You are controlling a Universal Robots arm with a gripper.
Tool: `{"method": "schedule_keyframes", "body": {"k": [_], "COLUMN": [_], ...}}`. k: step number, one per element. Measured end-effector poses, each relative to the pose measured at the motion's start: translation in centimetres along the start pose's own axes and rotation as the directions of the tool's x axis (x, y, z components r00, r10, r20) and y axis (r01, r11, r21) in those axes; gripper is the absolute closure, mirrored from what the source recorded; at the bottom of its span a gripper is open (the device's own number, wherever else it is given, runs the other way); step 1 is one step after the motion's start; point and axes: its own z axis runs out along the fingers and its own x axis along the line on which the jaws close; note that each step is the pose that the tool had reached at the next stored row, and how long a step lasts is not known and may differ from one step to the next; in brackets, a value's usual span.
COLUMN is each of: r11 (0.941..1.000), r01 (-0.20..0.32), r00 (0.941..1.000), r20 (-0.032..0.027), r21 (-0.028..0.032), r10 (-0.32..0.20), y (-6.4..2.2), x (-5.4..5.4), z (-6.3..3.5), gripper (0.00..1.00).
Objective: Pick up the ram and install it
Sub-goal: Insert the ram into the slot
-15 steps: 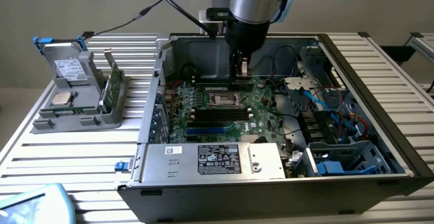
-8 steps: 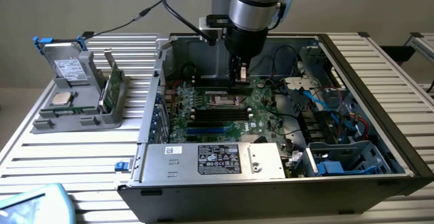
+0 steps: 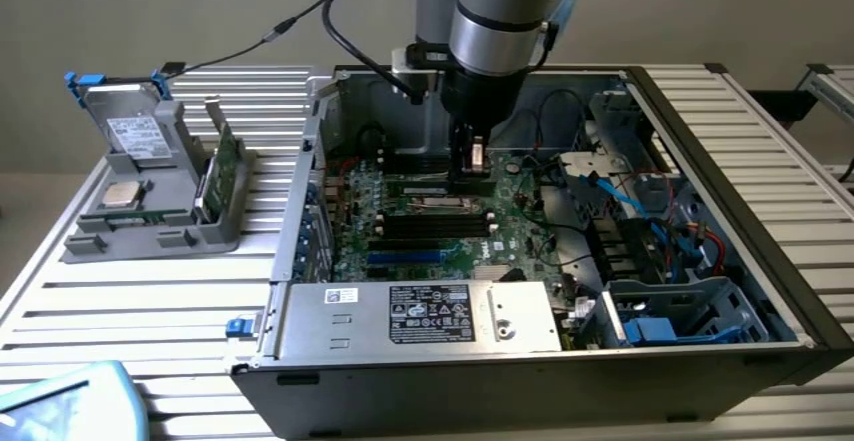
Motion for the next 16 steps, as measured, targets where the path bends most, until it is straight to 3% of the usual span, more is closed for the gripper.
{"method": "schedule_keyframes", "body": {"k": [2, 7, 9, 11, 16], "r11": [1.0, 1.0, 1.0, 1.0, 1.0], "r01": [-0.001, -0.003, -0.004, -0.004, -0.004], "r00": [1.0, 0.9992, 0.9988, 0.9987, 0.9987], "r20": [-0.0086, -0.0397, -0.0481, -0.0513, -0.0512], "r21": [0.0006, 0.0024, 0.0028, 0.0027, 0.0038], "r10": [0.001, 0.003, 0.004, 0.004, 0.004], "y": [-0.01, -0.02, -0.03, -0.02, 0.47], "x": [0.0, 0.0, 0.0, 0.0, 0.1], "z": [0.19, 0.53, 0.74, 1.07, 2.02], "gripper": [0.87, 0.87, 0.87, 0.87, 0.87]}}
